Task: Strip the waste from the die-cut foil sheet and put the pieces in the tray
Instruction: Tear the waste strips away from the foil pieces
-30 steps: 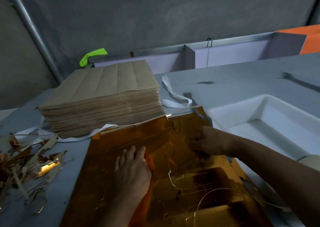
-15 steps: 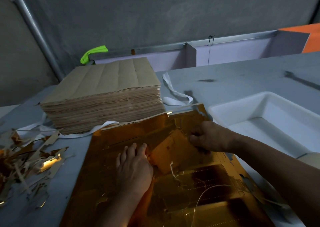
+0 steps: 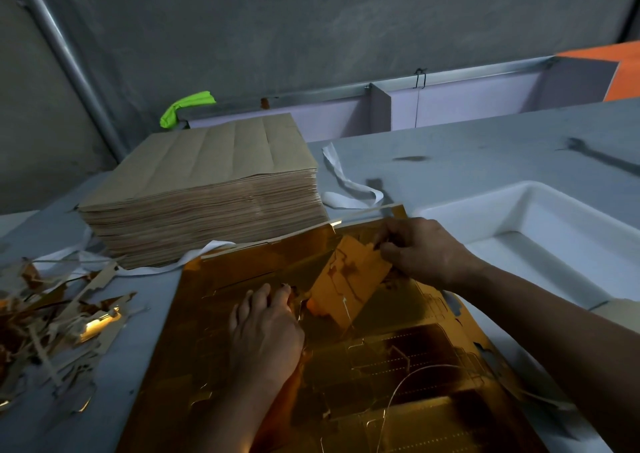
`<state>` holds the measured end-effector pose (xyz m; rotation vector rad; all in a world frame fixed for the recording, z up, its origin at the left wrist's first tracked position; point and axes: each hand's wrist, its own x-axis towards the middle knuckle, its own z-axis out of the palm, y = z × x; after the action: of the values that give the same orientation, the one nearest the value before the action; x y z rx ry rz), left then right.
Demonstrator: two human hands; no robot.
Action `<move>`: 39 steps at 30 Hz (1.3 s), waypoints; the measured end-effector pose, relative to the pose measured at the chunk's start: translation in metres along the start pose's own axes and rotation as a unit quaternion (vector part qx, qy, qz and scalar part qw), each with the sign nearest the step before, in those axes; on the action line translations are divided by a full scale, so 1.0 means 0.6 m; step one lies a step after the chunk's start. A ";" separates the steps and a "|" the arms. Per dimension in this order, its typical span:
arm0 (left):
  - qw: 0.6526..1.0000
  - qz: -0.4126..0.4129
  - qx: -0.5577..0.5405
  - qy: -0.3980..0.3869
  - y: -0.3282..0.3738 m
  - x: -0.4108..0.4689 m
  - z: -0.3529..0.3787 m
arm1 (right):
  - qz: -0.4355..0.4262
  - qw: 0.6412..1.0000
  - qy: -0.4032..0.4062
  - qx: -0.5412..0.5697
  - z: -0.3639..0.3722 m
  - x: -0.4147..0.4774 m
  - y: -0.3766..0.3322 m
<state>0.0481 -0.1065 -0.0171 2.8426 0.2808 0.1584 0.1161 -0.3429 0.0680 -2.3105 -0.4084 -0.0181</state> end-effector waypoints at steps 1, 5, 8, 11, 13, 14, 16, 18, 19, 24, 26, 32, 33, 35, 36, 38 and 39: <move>1.000 -0.001 -0.003 0.000 0.000 0.001 0.000 | -0.003 1.000 0.012 -0.013 -0.001 0.001 -0.001; 1.000 -0.006 -0.016 -0.001 -0.001 0.001 0.000 | 0.012 0.997 0.079 0.011 -0.008 0.001 -0.002; 1.000 -0.007 -0.010 -0.007 -0.001 0.003 0.000 | 0.023 0.992 0.120 0.024 -0.012 0.004 0.003; 1.000 -0.014 -0.013 -0.008 0.002 0.004 0.000 | 0.022 0.989 0.145 0.004 -0.012 0.007 0.008; 1.000 -0.017 -0.009 -0.014 0.002 0.004 0.002 | 0.023 0.986 0.164 0.016 -0.011 0.007 0.012; 1.000 -0.019 -0.006 -0.016 0.002 0.004 0.003 | 0.026 0.984 0.175 0.021 -0.012 0.008 0.013; 1.000 -0.022 0.000 -0.018 0.000 0.005 0.004 | 0.025 0.981 0.191 0.013 -0.014 0.008 0.014; 0.999 -0.026 0.000 -0.021 -0.003 0.008 0.005 | 0.013 0.981 0.192 0.010 -0.015 0.009 0.013; 0.999 -0.029 0.000 -0.026 -0.003 0.010 0.004 | 0.007 0.982 0.186 0.015 -0.015 0.009 0.013; 0.994 -0.080 -0.053 -0.055 0.009 0.037 -0.036 | 0.008 0.988 0.149 0.050 -0.014 0.009 0.019; 0.992 -0.078 -0.097 -0.007 0.025 0.039 -0.058 | 0.011 0.988 0.145 0.060 -0.013 0.010 0.020; 0.956 0.053 -0.265 -0.115 0.120 0.014 -0.089 | 0.021 0.988 0.141 0.065 -0.011 0.012 0.022; 0.950 0.058 -0.275 -0.134 0.131 0.013 -0.088 | 0.025 0.987 0.144 0.065 -0.012 0.011 0.022; 0.946 0.046 -0.287 -0.147 0.145 0.016 -0.084 | 0.033 0.986 0.149 0.068 -0.012 0.011 0.021; 0.944 0.033 -0.293 -0.146 0.148 0.019 -0.080 | 0.036 0.985 0.152 0.071 -0.012 0.011 0.020; 0.939 -0.001 -0.315 -0.136 0.153 0.027 -0.076 | 0.046 0.982 0.164 0.080 -0.013 0.012 0.019; 0.935 -0.017 -0.331 -0.129 0.154 0.032 -0.074 | 0.051 0.981 0.171 0.080 -0.014 0.014 0.019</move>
<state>0.0771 -0.1777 0.0534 2.1543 0.1755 -0.1120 0.1283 -0.3541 0.0669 -2.1134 -0.1102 -0.3158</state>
